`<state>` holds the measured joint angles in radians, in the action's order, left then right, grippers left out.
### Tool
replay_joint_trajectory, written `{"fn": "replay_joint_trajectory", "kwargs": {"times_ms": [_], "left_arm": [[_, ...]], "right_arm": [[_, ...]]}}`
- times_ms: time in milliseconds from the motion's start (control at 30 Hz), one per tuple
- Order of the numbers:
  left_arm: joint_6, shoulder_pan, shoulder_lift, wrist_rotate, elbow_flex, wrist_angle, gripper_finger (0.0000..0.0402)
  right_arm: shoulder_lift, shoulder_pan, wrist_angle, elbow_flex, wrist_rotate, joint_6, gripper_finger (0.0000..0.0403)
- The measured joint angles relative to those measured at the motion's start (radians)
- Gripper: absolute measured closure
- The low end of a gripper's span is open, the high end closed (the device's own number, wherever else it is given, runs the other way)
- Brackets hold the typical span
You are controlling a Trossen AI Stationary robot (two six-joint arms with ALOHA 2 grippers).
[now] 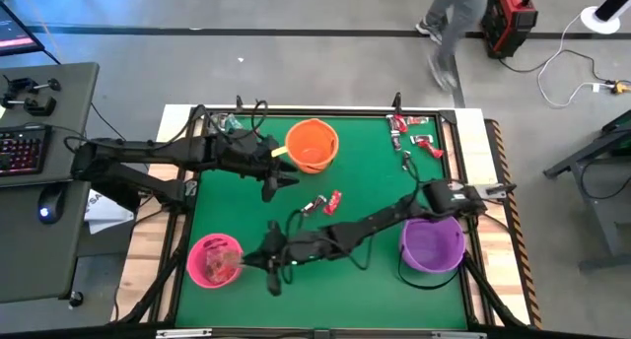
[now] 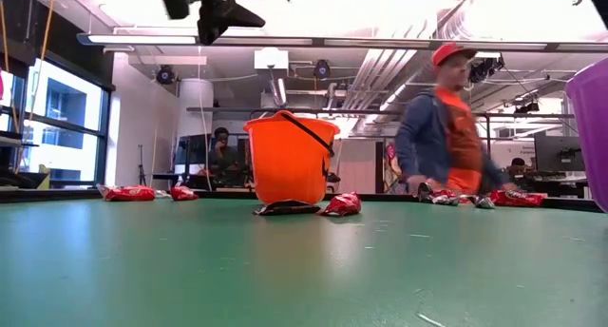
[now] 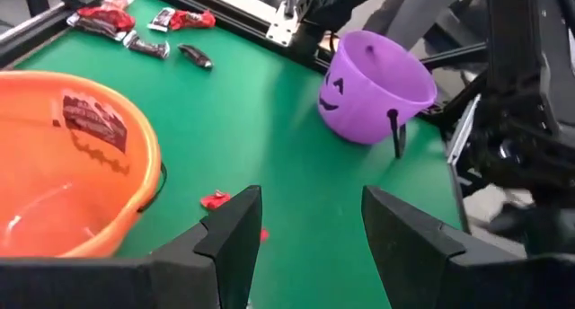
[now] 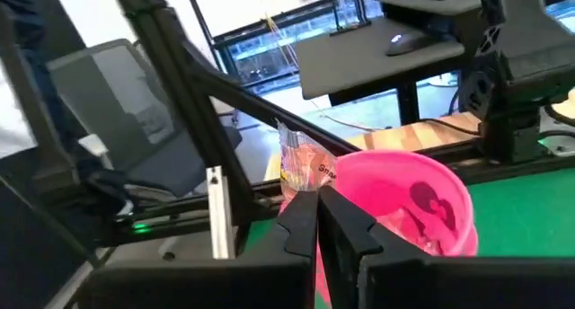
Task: Sort candy by brand, put in halloween buckets
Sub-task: Put the orange gummy into the pink bucket
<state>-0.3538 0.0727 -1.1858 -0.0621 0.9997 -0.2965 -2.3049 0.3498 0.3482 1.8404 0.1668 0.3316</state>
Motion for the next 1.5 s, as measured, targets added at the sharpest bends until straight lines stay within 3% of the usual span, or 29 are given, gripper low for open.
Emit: {"fn": "replay_joint_trajectory", "kwargs": {"times_ms": [200, 367, 500, 600, 867, 1033, 1200, 1367, 1500], "left_arm": [[0.049, 0.0, 0.0, 0.047, 0.0, -0.002, 0.0218], [0.061, 0.006, 0.0, 0.06, 0.0, -0.002, 0.0218], [0.077, 0.006, 0.0, 0.06, 0.0, -0.002, 0.0218], [0.079, 0.006, 0.0, 0.06, 0.0, -0.003, 0.0218], [0.165, 0.016, 0.016, 0.042, 0.0, -0.038, 0.0218], [0.217, 0.061, 0.072, 0.043, 0.0, -0.117, 0.0218], [0.253, 0.149, 0.179, 0.046, 0.0, -0.228, 0.0218], [0.242, 0.226, 0.296, 0.047, -0.064, -0.258, 0.0218], [0.138, 0.262, 0.347, 0.05, -0.16, -0.259, 0.0218]], "right_arm": [[-0.138, -0.041, -0.009, 0.194, -0.116, 0.003, 0.0403], [-0.208, -0.063, -0.033, 0.277, -0.112, 0.012, 0.0403], [-0.232, -0.077, -0.081, 0.307, -0.096, 0.115, 0.0396], [-0.232, -0.083, -0.092, 0.307, -0.096, 0.148, 0.0363], [-0.232, -0.084, -0.09, 0.307, -0.138, 0.218, 0.0222], [-0.218, -0.091, -0.113, 0.307, -0.153, 0.188, 0.019], [-0.107, -0.117, -0.38, 0.307, -0.16, 0.106, 0.0196], [0.04, -0.143, -0.852, 0.307, -0.14, -0.015, 0.0203], [0.153, -0.154, -1.209, 0.307, -0.074, -0.058, 0.0203]]}}
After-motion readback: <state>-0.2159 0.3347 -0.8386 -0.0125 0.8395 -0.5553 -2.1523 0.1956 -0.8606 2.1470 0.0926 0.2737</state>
